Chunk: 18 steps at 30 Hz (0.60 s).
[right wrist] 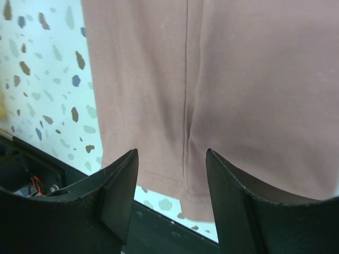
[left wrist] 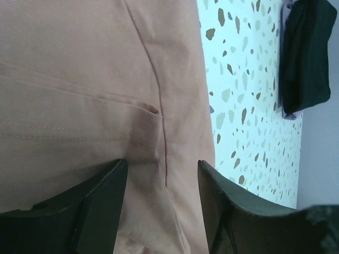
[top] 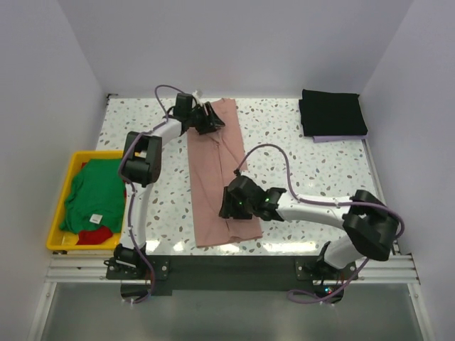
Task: Fold and stack the t-shirts
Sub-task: Fold the tshirt
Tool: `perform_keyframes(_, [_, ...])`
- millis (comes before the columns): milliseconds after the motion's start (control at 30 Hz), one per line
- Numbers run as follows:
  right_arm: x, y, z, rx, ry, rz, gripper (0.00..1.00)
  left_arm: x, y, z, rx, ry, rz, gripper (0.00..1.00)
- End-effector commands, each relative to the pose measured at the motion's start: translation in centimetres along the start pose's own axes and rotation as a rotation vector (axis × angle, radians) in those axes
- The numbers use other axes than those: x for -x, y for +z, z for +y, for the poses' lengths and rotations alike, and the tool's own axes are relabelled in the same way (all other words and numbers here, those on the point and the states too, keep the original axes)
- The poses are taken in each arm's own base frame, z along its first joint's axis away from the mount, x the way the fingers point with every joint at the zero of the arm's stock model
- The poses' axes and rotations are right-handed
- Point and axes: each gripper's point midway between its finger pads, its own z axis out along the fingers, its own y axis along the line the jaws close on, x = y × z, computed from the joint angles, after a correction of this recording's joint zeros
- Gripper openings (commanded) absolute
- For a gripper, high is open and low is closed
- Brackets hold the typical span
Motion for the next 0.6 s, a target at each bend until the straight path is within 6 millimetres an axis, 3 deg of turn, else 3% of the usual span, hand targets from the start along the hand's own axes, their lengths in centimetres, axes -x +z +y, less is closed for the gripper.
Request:
perform_keyframes(0, [3.6, -3.8, 0.3, -0.029, -0.055, -0.143, 0.58, 1.8, -0.3, -3.8, -0.138, 0.088, -0.016, 0.64])
perform_keyframes(133, [6.4, -7.3, -2.2, -0.123, -0.090, -0.261, 0.66, 5.8, -3.1, -7.2, -0.214, 0.117, -0.106, 0.65])
perform_keyframes(233, [8.8, -8.5, -3.2, -0.110, -0.073, -0.282, 0.66, 8.0, -5.2, -7.4, -0.205, 0.110, -0.165, 0.63])
perform_keyframes(267, [10.2, -8.6, -3.8, -0.117, -0.049, -0.288, 0.66, 8.1, -5.6, -7.3, -0.191, 0.103, -0.170, 0.62])
perform_keyframes(333, [11.0, -8.5, -4.1, -0.119, -0.075, -0.276, 0.66, 8.5, -6.6, -6.7, -0.147, 0.101, -0.193, 0.57])
perform_keyframes(500, [14.1, -6.9, -4.4, -0.165, -0.106, -0.248, 0.64, 5.8, -8.5, -3.8, 0.027, 0.023, -0.157, 0.33])
perform_keyframes(567, [14.9, -6.7, -3.7, -0.152, -0.130, -0.244, 0.63, 3.6, -10.3, -2.6, 0.096, -0.011, -0.165, 0.28])
